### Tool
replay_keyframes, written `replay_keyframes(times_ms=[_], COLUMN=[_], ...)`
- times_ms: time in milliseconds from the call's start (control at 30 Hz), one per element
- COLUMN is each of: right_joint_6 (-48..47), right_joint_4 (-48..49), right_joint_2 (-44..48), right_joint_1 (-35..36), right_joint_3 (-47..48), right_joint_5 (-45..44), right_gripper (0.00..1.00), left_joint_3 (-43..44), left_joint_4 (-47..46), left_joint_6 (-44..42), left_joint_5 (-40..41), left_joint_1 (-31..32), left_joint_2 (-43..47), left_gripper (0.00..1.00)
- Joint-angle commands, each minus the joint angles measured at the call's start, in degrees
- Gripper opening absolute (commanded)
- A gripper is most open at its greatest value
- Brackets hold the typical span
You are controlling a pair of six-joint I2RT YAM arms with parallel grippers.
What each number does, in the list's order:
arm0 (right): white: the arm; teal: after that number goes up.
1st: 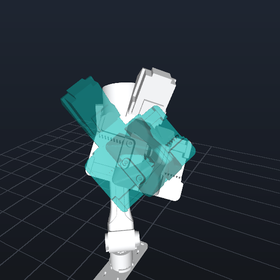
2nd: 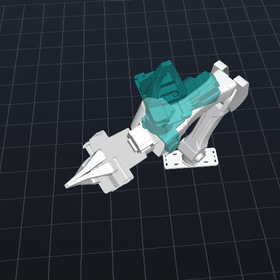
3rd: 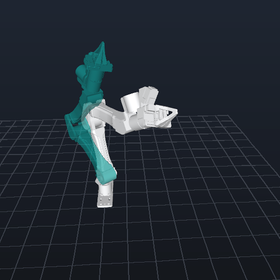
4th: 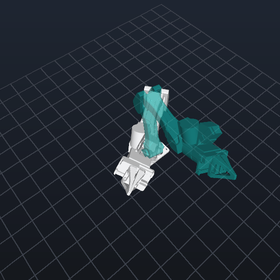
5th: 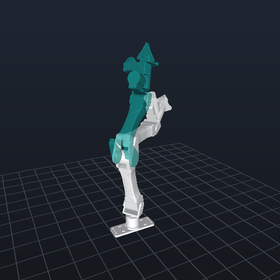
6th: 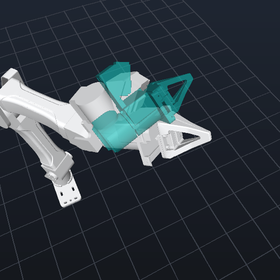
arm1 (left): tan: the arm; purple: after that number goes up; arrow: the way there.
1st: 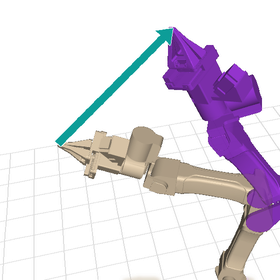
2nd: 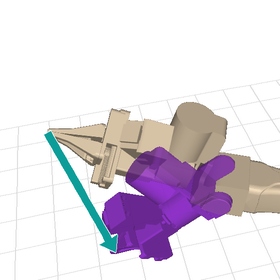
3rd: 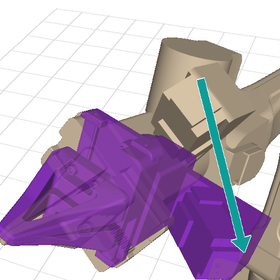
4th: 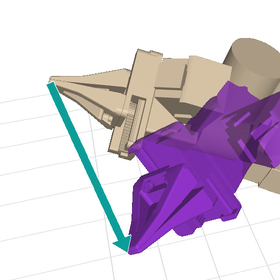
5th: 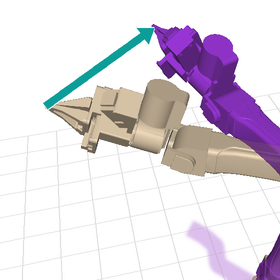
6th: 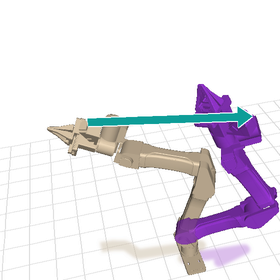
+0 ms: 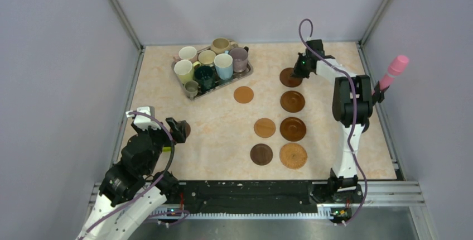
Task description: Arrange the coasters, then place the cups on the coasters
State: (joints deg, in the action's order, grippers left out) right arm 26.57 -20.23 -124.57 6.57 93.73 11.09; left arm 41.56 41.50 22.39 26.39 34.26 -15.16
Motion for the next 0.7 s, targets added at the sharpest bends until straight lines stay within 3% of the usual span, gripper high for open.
replay_keyframes(times_ms=[0,333,667], right_joint_6=[0.17,4.96,15.16], right_joint_4=[2.74,6.87,17.54], right_joint_2=[4.91,13.73,12.87], right_joint_1=[0.2,8.87,21.73], right_joint_3=[1.99,-5.91,-11.99], right_joint_5=[3.38,4.81,2.21], right_gripper=[0.0,0.0,0.0], left_joint_3=[0.1,0.04,-0.23], left_joint_4=[-2.73,-3.02,-3.61], left_joint_6=[-0.33,-0.71,-0.86], left_joint_5=[-0.09,-1.46,-1.36], left_joint_1=[-0.15,-0.12,-0.23], left_joint_2=[-0.66,0.41,1.74], left_gripper=[0.93,0.93,0.93])
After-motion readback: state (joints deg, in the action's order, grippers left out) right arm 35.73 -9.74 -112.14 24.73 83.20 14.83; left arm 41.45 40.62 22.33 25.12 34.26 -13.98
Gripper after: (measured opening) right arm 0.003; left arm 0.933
